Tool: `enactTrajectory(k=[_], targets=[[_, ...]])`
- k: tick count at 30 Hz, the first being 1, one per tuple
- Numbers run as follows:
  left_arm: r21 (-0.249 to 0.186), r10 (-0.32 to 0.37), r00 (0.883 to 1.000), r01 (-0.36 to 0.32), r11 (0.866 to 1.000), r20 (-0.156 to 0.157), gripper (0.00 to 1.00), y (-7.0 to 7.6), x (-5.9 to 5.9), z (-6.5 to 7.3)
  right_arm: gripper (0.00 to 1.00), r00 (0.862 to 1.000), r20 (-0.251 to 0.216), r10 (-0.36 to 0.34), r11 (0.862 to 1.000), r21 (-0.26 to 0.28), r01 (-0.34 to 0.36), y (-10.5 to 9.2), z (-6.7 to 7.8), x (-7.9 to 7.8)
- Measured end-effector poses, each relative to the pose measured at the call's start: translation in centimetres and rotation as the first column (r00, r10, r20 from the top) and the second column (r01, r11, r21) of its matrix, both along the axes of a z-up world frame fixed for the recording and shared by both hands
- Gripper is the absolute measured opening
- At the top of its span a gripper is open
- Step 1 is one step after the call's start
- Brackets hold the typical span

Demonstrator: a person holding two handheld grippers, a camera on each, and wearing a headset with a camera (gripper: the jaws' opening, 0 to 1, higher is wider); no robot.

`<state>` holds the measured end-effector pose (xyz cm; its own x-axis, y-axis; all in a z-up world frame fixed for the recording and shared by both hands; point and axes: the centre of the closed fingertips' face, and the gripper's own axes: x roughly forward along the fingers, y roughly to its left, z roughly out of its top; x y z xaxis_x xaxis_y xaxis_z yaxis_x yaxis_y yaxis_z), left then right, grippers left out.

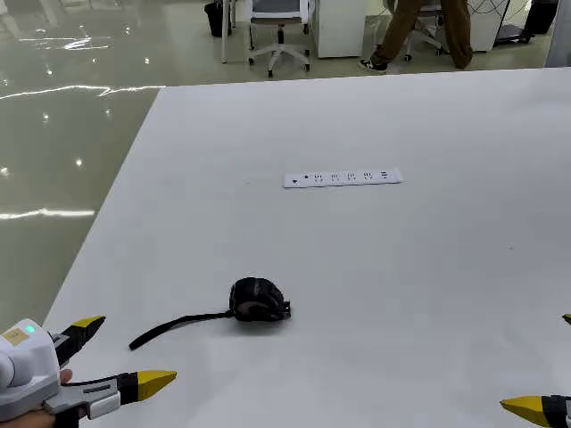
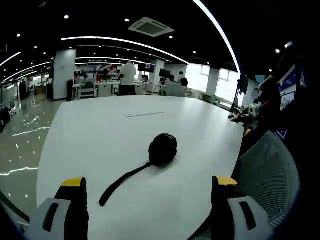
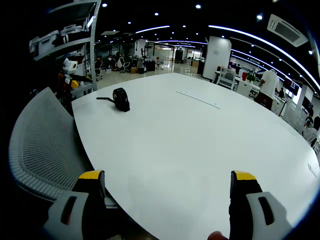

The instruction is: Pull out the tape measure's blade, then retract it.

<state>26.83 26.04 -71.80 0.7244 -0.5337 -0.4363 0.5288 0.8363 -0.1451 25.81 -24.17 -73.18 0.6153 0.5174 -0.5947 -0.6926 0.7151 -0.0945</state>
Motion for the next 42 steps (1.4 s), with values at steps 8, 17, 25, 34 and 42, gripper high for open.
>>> enactTrajectory(k=[8, 17, 25, 34, 42], targets=[[-0.006, -0.002, 1.0, 0.002, 1.0, -0.002, 1.0, -0.1, 0.2, 0.2, 1.0, 1.0, 0.022, -0.01, 1.0, 0.005, 0.01, -0.2, 0.7, 0.5], [-0.001, -0.016, 1.0, 0.016, 1.0, -0.018, 1.0, 0.0, -0.1, 0.0, 1.0, 1.0, 0.016, 0.014, 1.0, -0.013, -0.013, 0.2, 0.6, 0.6], [-0.028, -0.009, 0.999, 0.008, 1.0, -0.036, 1.0, 0.0, 0.0, -0.1, 1.0, 1.0, 0.001, 0.029, 0.999, -0.014, -0.029, 0.9, 0.5, 0.5], [-0.018, 0.003, 0.999, -0.004, 1.0, -0.049, 1.0, 0.4, 0.2, -0.5, 1.0, 1.0, 0.0, -0.002, 0.999, -0.047, 0.002, 0.4, 0.4, 1.5], [0.014, -0.091, 0.995, 0.092, 0.996, -0.034, 1.0, -1.4, 1.5, -0.1, 1.0, 0.999, -0.005, 0.035, 0.998, -0.054, -0.035, 1.6, 0.5, 3.0]])
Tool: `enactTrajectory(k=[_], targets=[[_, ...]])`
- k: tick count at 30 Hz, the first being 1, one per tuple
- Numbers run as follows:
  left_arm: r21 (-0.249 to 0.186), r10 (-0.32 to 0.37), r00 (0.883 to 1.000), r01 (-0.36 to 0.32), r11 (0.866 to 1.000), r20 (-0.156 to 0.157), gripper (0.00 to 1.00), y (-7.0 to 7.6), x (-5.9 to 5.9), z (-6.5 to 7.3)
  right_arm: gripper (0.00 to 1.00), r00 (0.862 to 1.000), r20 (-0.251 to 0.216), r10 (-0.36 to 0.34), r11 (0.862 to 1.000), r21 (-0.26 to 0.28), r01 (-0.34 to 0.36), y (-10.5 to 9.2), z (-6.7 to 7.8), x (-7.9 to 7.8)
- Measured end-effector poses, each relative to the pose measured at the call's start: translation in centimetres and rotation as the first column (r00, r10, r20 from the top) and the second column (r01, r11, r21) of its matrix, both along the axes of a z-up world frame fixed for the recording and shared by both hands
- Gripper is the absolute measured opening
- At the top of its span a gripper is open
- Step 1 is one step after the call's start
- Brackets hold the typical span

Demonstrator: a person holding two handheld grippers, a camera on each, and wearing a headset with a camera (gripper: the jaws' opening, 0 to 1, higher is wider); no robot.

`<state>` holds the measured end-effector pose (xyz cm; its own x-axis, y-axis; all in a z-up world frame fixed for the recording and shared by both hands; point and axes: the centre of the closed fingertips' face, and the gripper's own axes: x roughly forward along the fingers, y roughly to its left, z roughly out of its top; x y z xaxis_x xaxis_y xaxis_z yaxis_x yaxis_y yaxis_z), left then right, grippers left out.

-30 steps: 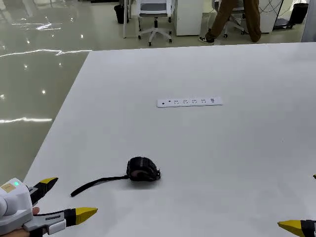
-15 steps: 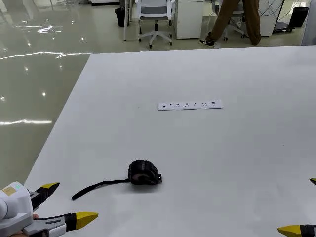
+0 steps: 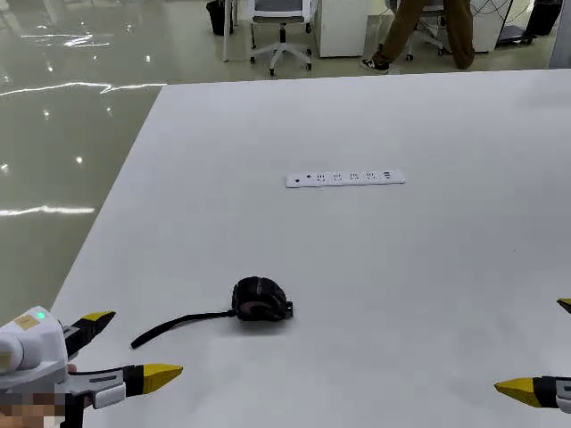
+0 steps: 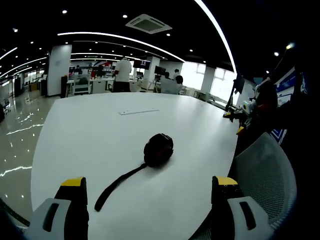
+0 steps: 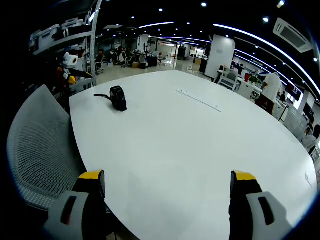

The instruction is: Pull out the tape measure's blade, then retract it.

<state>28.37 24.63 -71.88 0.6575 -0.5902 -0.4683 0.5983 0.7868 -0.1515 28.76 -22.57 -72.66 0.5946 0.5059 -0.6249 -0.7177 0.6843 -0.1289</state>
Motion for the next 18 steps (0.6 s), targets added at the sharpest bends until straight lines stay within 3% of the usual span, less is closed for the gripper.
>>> enactTrajectory(k=[2, 4, 7, 8, 9, 11, 12, 14, 16, 18], targets=[[0.041, -0.06, 0.998, 0.06, 0.997, -0.013, 1.0, -0.8, 0.5, -0.3, 1.0, 1.0, -0.009, 0.028, 1.0, 0.008, -0.028, 1.0, 0.0, 0.6], [0.135, -0.119, 0.991, 0.127, 0.983, -0.063, 1.0, -1.1, 0.9, -1.7, 1.0, 0.998, -0.013, 0.06, 0.998, 0.013, -0.06, 2.2, 0.1, 1.2], [0.255, -0.245, 0.961, 0.27, 0.928, -0.126, 1.0, -2.2, 0.9, -3.6, 1.0, 0.995, -0.013, 0.101, 0.995, 0.013, -0.101, 3.8, 0.1, 2.2], [0.296, -0.277, 0.948, 0.312, 0.903, -0.156, 1.0, -2.4, 1.1, -4.1, 1.0, 0.992, -0.013, 0.123, 0.992, 0.007, -0.123, 4.5, 0.1, 2.5], [0.311, -0.3, 0.939, 0.338, 0.888, -0.165, 1.0, -2.8, 1.3, -4.3, 1.0, 0.991, -0.012, 0.136, 0.991, 0.008, -0.136, 5.0, 0.2, 2.9], [0.318, -0.364, 0.922, 0.388, 0.865, -0.134, 0.99, -4.1, 2.5, -3.7, 1.0, 0.986, -0.015, 0.167, 0.986, 0.001, -0.167, 6.1, 0.1, 3.7], [0.3, -0.368, 0.919, 0.395, 0.868, -0.142, 0.98, -4.7, 2.9, -3.4, 1.0, 0.983, -0.017, 0.18, 0.984, -0.003, -0.18, 6.5, 0.0, 4.1], [0.301, -0.379, 0.913, 0.408, 0.862, -0.151, 0.97, -5.5, 4.2, -3.0, 1.0, 0.978, -0.016, 0.207, 0.978, -0.011, -0.207, 7.7, 0.0, 4.9], [0.312, -0.415, 0.9, 0.436, 0.844, -0.135, 0.97, -6.5, 5.4, -2.5, 1.0, 0.973, -0.012, 0.232, 0.972, -0.02, -0.233, 8.8, 0.0, 5.7], [0.309, -0.423, 0.892, 0.452, 0.837, -0.16, 0.96, -7.2, 6.3, -2.2, 1.0, 0.965, -0.004, 0.263, 0.965, -0.018, -0.263, 10.0, 0.1, 6.5]])
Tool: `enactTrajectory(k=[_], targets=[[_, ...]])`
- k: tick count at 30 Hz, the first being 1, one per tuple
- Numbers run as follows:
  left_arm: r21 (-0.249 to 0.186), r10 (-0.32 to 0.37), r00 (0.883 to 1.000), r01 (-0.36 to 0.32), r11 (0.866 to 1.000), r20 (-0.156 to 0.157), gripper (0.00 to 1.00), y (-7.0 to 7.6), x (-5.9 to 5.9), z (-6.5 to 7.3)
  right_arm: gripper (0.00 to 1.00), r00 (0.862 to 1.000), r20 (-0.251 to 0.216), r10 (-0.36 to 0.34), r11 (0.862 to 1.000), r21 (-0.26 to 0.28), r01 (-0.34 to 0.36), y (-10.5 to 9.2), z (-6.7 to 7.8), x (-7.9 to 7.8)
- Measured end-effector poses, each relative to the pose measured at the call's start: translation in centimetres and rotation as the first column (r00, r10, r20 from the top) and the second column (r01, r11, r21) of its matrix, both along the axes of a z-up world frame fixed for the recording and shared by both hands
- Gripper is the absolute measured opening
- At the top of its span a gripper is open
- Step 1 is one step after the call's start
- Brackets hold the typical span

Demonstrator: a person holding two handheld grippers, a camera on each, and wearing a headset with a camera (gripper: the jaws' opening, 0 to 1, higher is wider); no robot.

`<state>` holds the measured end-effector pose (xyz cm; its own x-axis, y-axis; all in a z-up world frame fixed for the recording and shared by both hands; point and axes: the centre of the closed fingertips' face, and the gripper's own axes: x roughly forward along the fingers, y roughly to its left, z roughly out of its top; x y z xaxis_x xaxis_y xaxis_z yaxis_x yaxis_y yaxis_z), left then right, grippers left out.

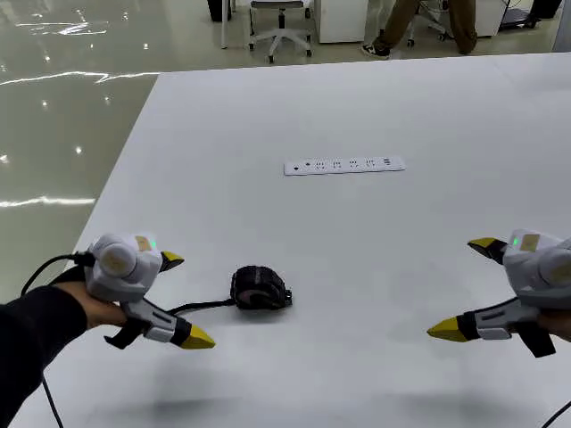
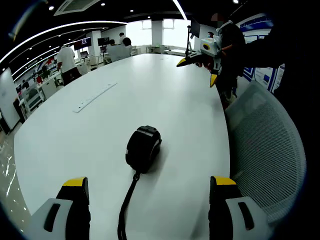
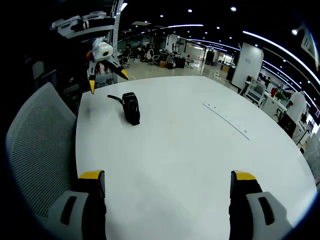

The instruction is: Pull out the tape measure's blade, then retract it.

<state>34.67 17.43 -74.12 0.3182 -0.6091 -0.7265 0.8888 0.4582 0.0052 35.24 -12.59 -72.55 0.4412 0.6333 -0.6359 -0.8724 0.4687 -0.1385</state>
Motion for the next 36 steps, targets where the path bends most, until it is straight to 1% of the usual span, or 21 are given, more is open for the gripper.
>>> enactTrajectory(k=[2, 3, 4, 5, 6, 9, 14, 16, 17, 18, 19, 20, 24, 25, 28, 30, 32, 33, 34, 35, 36], targets=[[0.013, -0.028, 1.0, 0.028, 1.0, -0.003, 0.93, -0.7, 0.6, 0.2, 1.0, 0.999, 0.004, 0.034, 0.999, 0.001, -0.034, 1.0, 0.0, 0.4], [0.037, -0.073, 0.997, 0.073, 0.997, 0.022, 0.91, -1.1, 1.1, 0.4, 1.0, 0.998, 0.011, 0.058, 0.998, -0.006, -0.058, 1.7, 0.0, 0.8], [0.057, -0.095, 0.995, 0.094, 0.994, 0.033, 0.91, -1.4, 1.4, 0.4, 1.0, 0.997, 0.013, 0.073, 0.997, -0.012, -0.073, 2.2, -0.1, 1.0], [0.073, -0.117, 0.993, 0.114, 0.991, 0.026, 0.91, -1.8, 1.7, 0.4, 1.0, 0.996, 0.006, 0.091, 0.996, -0.017, -0.091, 2.8, -0.1, 1.1], [0.075, -0.125, 0.992, 0.124, 0.989, 0.016, 0.91, -2.3, 1.8, 0.3, 1.0, 0.995, 0.006, 0.101, 0.995, -0.02, -0.101, 3.2, -0.1, 1.3], [0.1, -0.17, 0.985, 0.168, 0.981, 0.006, 0.9, -3.5, 2.4, 0.1, 1.0, 0.991, 0.005, 0.136, 0.99, -0.027, -0.135, 4.6, -0.3, 1.9], [0.157, -0.246, 0.969, 0.248, 0.956, -0.034, 0.84, -5.3, 2.6, -1.1, 1.0, 0.978, -0.001, 0.208, 0.977, -0.041, -0.208, 7.2, -1.2, 2.2], [0.179, -0.271, 0.962, 0.274, 0.945, -0.042, 0.81, -6.1, 2.8, -1.6, 1.0, 0.974, -0.007, 0.226, 0.973, -0.044, -0.226, 8.1, -2.3, 2.6], [0.218, -0.309, 0.95, 0.309, 0.926, -0.033, 0.78, -6.2, 3.1, -2.0, 1.0, 0.972, -0.016, 0.236, 0.97, -0.046, -0.237, 8.9, -2.7, 2.5], [0.241, -0.329, 0.944, 0.327, 0.914, -0.031, 0.73, -6.3, 3.1, -2.1, 1.0, 0.967, -0.019, 0.254, 0.965, -0.055, -0.255, 9.3, -2.9, 2.5], [0.259, -0.338, 0.94, 0.336, 0.905, -0.037, 0.71, -6.4, 3.1, -2.4, 1.0, 0.964, -0.017, 0.264, 0.963, -0.058, -0.265, 9.7, -3.2, 2.6], [0.257, -0.333, 0.942, 0.334, 0.907, -0.049, 0.7, -6.6, 3.3, -2.9, 1.0, 0.96, -0.007, 0.279, 0.959, -0.056, -0.279, 10.3, -3.4, 2.9], [0.266, -0.335, 0.939, 0.344, 0.901, -0.079, 0.68, -7.0, 3.3, -4.1, 1.0, 0.956, -0.049, 0.29, 0.955, -0.046, -0.292, 12.2, -4.2, 3.2], [0.276, -0.338, 0.937, 0.349, 0.896, -0.087, 0.67, -7.0, 3.3, -4.5, 1.0, 0.95, -0.049, 0.31, 0.949, -0.04, -0.312, 12.9, -4.3, 3.1], [0.312, -0.338, 0.934, 0.357, 0.88, -0.114, 0.57, -6.6, 3.3, -5.4, 1.0, 0.938, -0.084, 0.337, 0.94, -0.018, -0.34, 14.5, -4.7, 2.9], [0.309, -0.337, 0.933, 0.359, 0.881, -0.126, 0.54, -6.6, 3.3, -5.8, 0.98, 0.933, -0.083, 0.35, 0.934, -0.041, -0.354, 15.3, -5.0, 3.2], [0.3, -0.332, 0.933, 0.359, 0.884, -0.139, 0.49, -6.7, 3.2, -6.1, 0.95, 0.929, -0.101, 0.356, 0.932, -0.032, -0.361, 16.0, -5.1, 3.3], [0.297, -0.325, 0.932, 0.36, 0.884, -0.162, 0.43, -6.6, 3.0, -6.2, 0.93, 0.928, -0.102, 0.359, 0.931, -0.031, -0.363, 16.4, -5.2, 3.5], [0.297, -0.334, 0.931, 0.364, 0.883, -0.15, 0.4, -6.7, 3.3, -6.2, 0.91, 0.927, -0.102, 0.361, 0.93, -0.032, -0.366, 16.7, -5.3, 3.7], [0.316, -0.339, 0.933, 0.36, 0.878, -0.122, 0.34, -6.6, 4.0, -6.1, 0.91, 0.928, -0.109, 0.357, 0.932, -0.03, -0.362, 17.0, -5.3, 3.9], [0.334, -0.338, 0.935, 0.354, 0.874, -0.108, 0.32, -6.4, 4.5, -6.1, 0.9, 0.927, -0.115, 0.357, 0.933, -0.013, -0.36, 17.3, -5.3, 3.9]])
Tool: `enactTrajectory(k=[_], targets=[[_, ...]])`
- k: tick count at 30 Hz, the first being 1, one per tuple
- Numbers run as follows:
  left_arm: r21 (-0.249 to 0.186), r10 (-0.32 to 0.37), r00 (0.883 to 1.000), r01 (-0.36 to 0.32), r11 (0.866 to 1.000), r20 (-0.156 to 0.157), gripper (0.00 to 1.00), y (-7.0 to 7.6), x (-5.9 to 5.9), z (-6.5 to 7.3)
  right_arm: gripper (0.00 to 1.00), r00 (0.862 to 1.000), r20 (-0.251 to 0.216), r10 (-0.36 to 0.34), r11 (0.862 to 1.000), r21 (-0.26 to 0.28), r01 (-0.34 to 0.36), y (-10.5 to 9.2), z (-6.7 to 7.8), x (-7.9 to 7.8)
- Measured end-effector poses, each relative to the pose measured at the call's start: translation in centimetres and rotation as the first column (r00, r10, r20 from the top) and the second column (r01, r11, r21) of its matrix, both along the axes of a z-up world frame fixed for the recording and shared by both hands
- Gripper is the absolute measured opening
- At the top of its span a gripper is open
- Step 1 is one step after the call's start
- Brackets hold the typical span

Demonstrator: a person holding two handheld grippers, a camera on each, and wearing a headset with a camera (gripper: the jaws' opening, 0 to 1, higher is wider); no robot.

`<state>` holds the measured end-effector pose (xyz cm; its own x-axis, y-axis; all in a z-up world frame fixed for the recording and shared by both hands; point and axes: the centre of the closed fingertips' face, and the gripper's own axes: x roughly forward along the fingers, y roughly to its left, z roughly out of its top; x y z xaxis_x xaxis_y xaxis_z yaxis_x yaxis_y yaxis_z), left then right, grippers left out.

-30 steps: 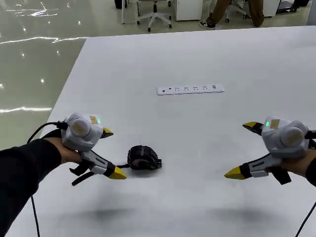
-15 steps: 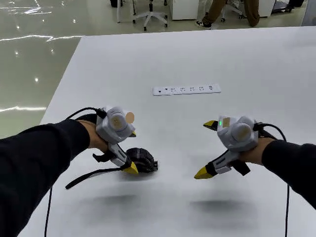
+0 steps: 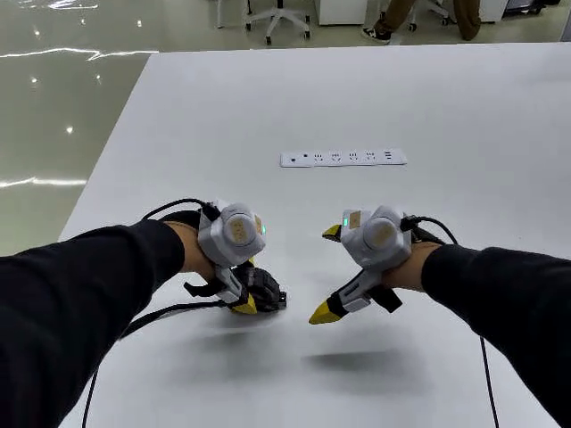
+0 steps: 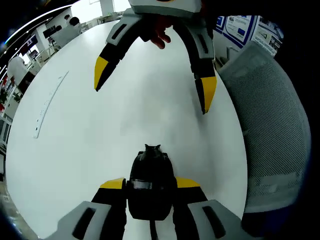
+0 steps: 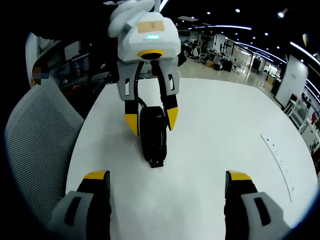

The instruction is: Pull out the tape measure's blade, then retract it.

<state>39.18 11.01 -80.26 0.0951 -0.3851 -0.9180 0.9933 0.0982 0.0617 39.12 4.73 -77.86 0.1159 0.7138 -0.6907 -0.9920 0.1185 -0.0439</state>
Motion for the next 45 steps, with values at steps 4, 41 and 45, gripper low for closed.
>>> enactTrajectory(k=[4, 41, 45], targets=[[-0.006, -0.005, 0.999, 0.005, 1.0, -0.047, 0.31, -0.5, -0.6, -0.3, 0.72, 0.999, -0.009, 0.047, 0.999, -0.016, -0.047, 0.5, -0.8, -0.3], [-0.032, 0.022, 0.997, -0.024, 0.999, -0.068, 0.31, -0.2, -0.7, 0.0, 0.07, 0.983, -0.045, 0.18, 0.976, -0.114, -0.184, 3.2, -5.4, -1.3], [-0.049, 0.031, 0.997, -0.035, 0.998, -0.068, 0.31, -0.2, -0.5, 0.1, 0.07, 0.983, -0.048, 0.175, 0.976, -0.123, -0.179, 2.3, -5.4, -1.1]])
